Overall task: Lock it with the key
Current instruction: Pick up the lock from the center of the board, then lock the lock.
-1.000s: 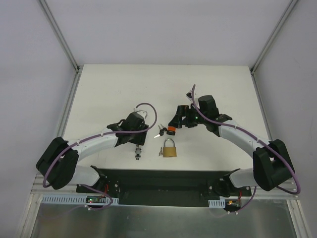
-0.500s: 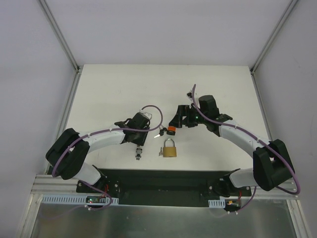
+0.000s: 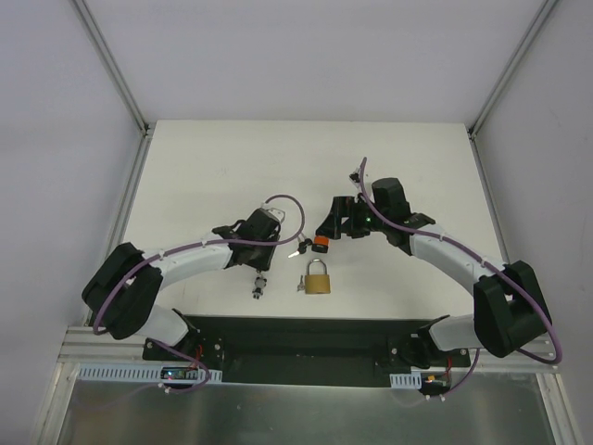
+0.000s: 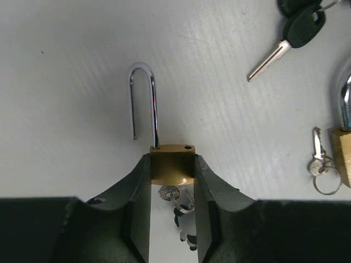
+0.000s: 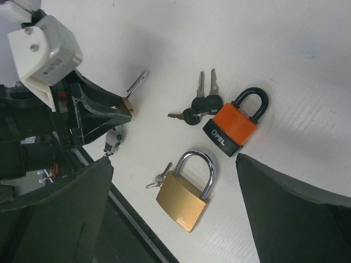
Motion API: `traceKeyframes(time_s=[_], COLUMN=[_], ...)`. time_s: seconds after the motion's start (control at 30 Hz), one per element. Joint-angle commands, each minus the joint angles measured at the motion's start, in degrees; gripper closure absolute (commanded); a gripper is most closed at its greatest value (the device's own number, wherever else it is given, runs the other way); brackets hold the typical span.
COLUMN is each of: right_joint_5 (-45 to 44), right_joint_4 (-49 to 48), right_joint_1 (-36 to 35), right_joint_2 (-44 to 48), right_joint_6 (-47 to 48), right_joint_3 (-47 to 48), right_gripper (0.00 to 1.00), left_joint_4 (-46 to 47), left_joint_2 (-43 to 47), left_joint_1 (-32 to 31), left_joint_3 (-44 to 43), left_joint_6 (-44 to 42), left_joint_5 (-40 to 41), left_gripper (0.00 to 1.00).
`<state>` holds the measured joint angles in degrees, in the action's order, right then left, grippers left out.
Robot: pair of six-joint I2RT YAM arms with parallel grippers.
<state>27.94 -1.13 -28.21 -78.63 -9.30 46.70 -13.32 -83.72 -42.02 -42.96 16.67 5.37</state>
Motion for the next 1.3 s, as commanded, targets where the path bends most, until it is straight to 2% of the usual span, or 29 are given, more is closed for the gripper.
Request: traceKeyframes(time_s=[0.0,0.2,0.33,0.47,0.63,0.9,1.13,1.23,1.27], right_joint_5=[2.46,7.81,13.61,20.21,23.29,22.86,22.85,24.35,25.39], right_joint_4=[-1.77,-7.92,-16.68,-26.19,-28.76,-30.86,-32.62,-35.16,-36.22], right_joint_1=[0.35,0.35,0.26,-0.53,-5.26,-7.83,-7.83,-7.74,-7.74], right_joint_2=[2.6,3.04,2.69,0.68,-1.43,-5.04,-6.97,-7.94,-8.12], right_joint_6=[1.22,-0.01,-2.91,-8.27,-8.19,-9.07,-9.77,-11.7,-12.49], right_joint_3=[2.78,3.66,4.1,4.45,6.91,7.62,7.18,7.18,7.09], right_gripper=[0.04,0.04,0.04,0.03,0.01,0.17,0.25,0.31,0.35], left_joint_4=[-0.83,0.22,1.1,2.59,4.0,7.17,9.8,10.42,10.42], left_joint_2=[7.07,15.68,21.58,24.92,26.51,28.09,29.41,29.76,29.85], left_joint_1=[-0.43,-0.52,-0.52,-0.52,-0.52,-0.61,-0.52,-0.61,-0.61], left_joint_3=[-1.95,-2.39,-2.3,-2.65,-3.45,-3.53,-3.36,-3.09,-3.01], left_joint_6=[-2.78,-7.43,-8.84,-8.58,-7.44,-6.3,-5.77,-5.77,-5.77], left_joint_5=[-0.79,-11.24,-18.44,-22.32,-24.44,-25.4,-26.9,-26.9,-26.46], left_gripper=[1.0,1.0,1.0,1.0,1.0,1.0,1.0,1.0,1.0])
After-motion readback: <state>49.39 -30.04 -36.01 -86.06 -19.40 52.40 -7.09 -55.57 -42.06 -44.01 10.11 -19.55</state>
